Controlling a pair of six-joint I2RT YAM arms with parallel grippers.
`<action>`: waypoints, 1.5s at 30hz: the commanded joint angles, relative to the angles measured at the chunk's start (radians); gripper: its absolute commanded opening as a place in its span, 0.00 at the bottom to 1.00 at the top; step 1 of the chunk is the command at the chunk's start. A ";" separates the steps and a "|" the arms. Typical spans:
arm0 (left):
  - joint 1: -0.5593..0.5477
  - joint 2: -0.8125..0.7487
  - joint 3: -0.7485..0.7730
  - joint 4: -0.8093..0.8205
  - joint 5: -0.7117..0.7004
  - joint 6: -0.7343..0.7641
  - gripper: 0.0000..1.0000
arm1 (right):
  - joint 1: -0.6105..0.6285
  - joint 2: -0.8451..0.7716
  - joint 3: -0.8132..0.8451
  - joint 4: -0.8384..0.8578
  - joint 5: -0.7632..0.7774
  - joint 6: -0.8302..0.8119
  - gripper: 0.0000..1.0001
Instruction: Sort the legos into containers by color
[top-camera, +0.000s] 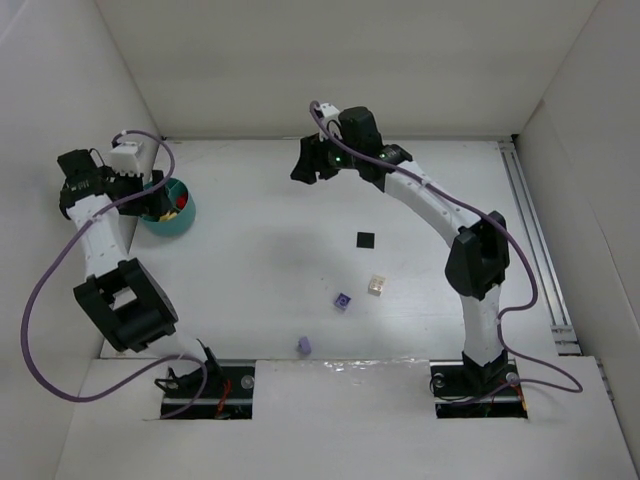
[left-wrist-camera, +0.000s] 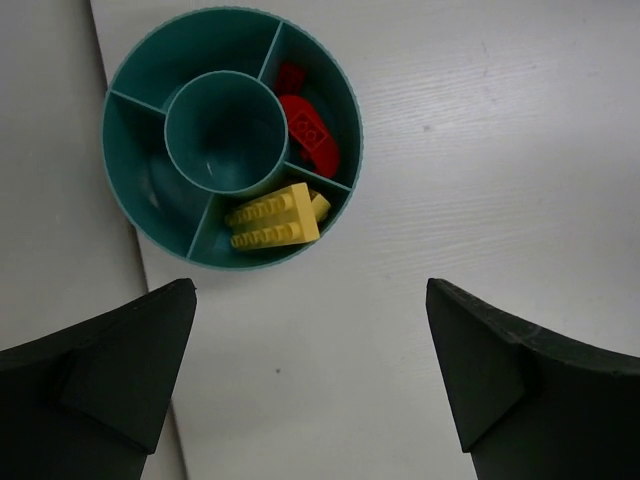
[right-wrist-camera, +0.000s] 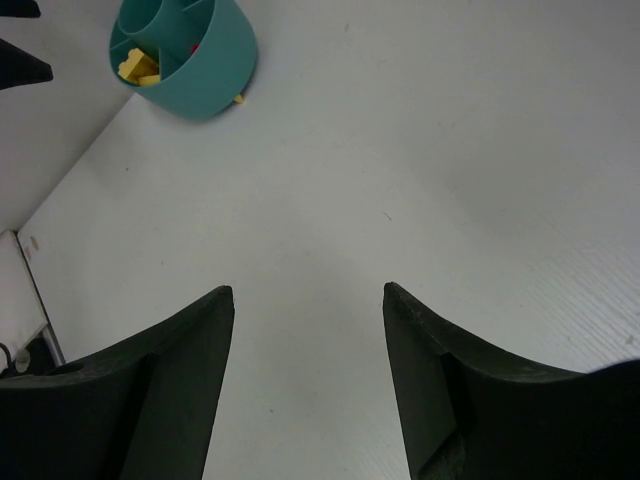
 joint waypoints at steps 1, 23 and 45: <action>0.026 0.037 0.082 -0.095 0.043 0.223 1.00 | 0.004 -0.040 0.016 0.052 0.004 -0.015 0.67; 0.084 0.353 0.376 -0.483 0.136 0.644 1.00 | 0.004 -0.049 -0.022 0.061 -0.005 -0.024 0.67; 0.084 0.409 0.354 -0.459 0.031 0.720 1.00 | 0.004 -0.068 -0.053 0.061 -0.014 -0.033 0.67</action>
